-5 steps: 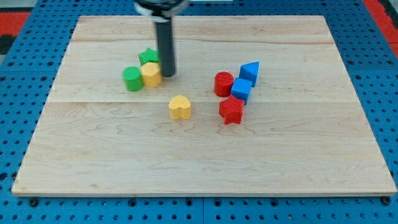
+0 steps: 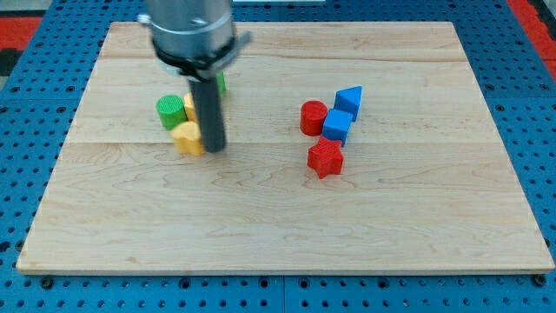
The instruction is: Drag the yellow heart towards the bottom right side of the green circle
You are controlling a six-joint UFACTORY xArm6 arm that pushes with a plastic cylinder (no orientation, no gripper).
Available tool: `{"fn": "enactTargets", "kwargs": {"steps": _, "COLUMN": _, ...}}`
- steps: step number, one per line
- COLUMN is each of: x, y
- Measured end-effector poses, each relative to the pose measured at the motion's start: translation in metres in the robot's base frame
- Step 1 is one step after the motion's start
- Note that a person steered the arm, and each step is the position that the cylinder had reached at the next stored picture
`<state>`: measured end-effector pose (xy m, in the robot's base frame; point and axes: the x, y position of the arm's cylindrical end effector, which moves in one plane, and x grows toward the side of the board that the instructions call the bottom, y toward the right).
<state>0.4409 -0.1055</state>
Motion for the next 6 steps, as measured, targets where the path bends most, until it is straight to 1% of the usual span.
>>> {"fn": "enactTargets", "kwargs": {"steps": 1, "x": 0.048, "y": -0.002}}
{"fn": "enactTargets", "kwargs": {"steps": 2, "x": 0.015, "y": -0.029}}
{"fn": "enactTargets", "kwargs": {"steps": 3, "x": -0.002, "y": -0.019}}
{"fn": "enactTargets", "kwargs": {"steps": 4, "x": 0.026, "y": -0.02}}
{"fn": "enactTargets", "kwargs": {"steps": 5, "x": 0.064, "y": -0.016}}
{"fn": "enactTargets", "kwargs": {"steps": 6, "x": 0.07, "y": 0.009}}
